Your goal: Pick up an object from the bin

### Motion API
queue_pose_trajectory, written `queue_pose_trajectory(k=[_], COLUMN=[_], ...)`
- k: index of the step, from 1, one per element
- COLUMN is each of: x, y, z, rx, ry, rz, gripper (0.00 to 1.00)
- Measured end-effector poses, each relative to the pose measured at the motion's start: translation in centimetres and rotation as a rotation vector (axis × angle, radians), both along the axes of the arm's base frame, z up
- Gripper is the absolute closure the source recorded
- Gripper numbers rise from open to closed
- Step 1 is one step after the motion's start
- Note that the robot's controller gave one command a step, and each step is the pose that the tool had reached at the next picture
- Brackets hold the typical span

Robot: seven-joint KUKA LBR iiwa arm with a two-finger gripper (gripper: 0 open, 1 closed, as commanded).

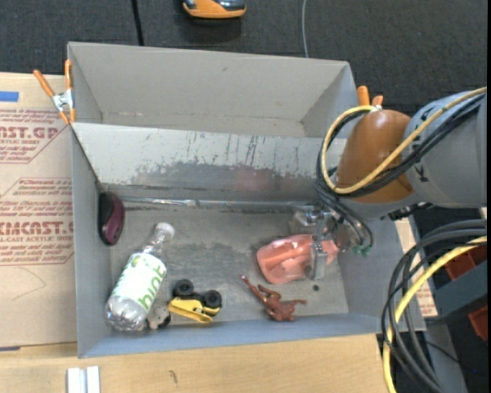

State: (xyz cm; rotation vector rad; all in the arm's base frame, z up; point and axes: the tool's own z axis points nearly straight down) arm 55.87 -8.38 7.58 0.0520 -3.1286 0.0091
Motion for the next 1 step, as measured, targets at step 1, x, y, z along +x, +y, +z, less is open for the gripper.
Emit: queue_pose_trajectory(k=[1], x=[0.0], y=[0.0], z=[0.0], rx=[0.0], ry=[0.0], rz=[0.0], gripper=[1.0])
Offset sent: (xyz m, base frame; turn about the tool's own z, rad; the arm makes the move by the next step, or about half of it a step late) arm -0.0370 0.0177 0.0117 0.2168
